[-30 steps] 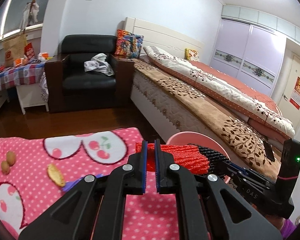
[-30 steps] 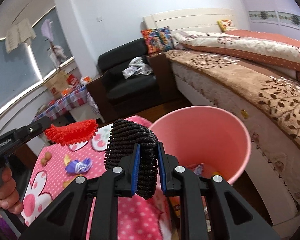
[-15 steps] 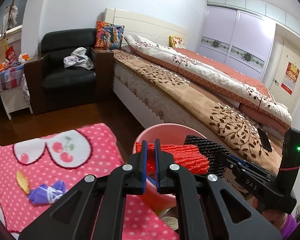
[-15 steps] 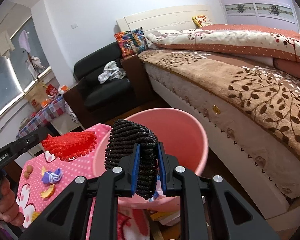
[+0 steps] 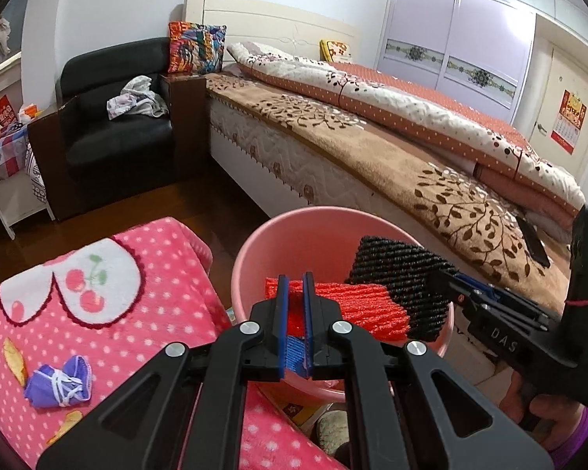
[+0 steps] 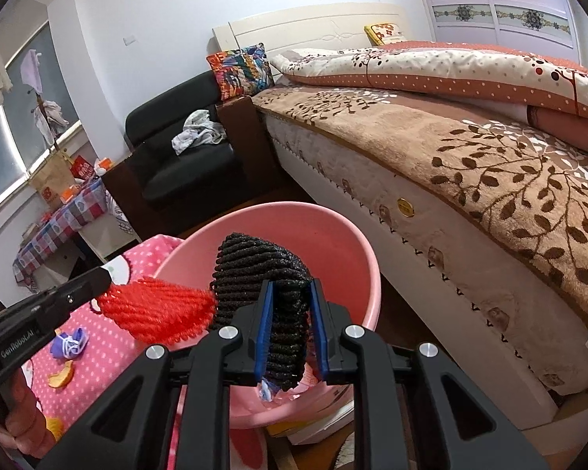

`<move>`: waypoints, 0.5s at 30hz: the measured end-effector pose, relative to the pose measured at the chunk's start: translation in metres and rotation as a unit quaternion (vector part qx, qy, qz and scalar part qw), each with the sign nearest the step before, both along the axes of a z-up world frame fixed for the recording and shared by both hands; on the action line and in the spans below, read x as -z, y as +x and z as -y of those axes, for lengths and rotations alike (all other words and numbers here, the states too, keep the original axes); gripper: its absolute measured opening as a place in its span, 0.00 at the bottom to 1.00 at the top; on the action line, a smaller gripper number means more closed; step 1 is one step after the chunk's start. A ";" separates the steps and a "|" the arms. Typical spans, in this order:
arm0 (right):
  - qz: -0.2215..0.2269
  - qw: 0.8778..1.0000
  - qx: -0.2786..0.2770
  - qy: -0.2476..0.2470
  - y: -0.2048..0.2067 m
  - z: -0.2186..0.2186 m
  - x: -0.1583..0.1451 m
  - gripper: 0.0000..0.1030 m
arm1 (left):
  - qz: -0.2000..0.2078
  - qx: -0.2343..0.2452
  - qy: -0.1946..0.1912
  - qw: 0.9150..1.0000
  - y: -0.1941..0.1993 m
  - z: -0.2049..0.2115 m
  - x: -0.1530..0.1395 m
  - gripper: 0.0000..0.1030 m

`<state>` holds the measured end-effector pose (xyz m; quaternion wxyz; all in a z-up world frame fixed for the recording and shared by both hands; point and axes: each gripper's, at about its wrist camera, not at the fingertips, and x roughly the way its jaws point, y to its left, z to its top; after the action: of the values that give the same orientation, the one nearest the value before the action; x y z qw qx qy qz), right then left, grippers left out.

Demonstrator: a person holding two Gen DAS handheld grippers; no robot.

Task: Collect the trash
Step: 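Carry the red pad and black sleeve over the pink bucket and open both grippers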

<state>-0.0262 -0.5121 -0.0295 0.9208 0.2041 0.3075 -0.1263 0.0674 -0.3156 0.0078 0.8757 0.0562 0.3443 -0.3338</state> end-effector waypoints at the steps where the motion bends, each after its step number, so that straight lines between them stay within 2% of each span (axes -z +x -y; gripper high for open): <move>1: -0.002 1.000 0.001 0.000 0.001 0.001 0.002 0.18 | -0.001 0.002 0.000 1.000 0.000 0.001 0.002 0.06; 5: -0.006 1.000 0.001 -0.005 0.005 0.002 0.005 0.19 | -0.006 0.009 -0.006 1.000 0.002 0.004 0.004 0.07; 9: -0.007 1.000 0.003 -0.009 0.006 0.002 0.004 0.19 | -0.019 0.011 -0.008 1.000 0.006 0.005 0.006 0.13; 11: -0.006 1.000 0.003 -0.012 0.006 0.002 0.003 0.19 | -0.026 0.012 -0.013 0.999 0.007 0.005 0.007 0.32; 15: -0.006 1.000 0.003 -0.019 0.005 -0.003 0.001 0.19 | -0.037 0.010 -0.024 0.999 0.008 0.001 0.007 0.36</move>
<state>-0.0213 -0.5096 -0.0303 0.9222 0.1865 0.3102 -0.1359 0.0754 -0.3167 0.0013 0.8601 0.0260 0.3680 -0.3523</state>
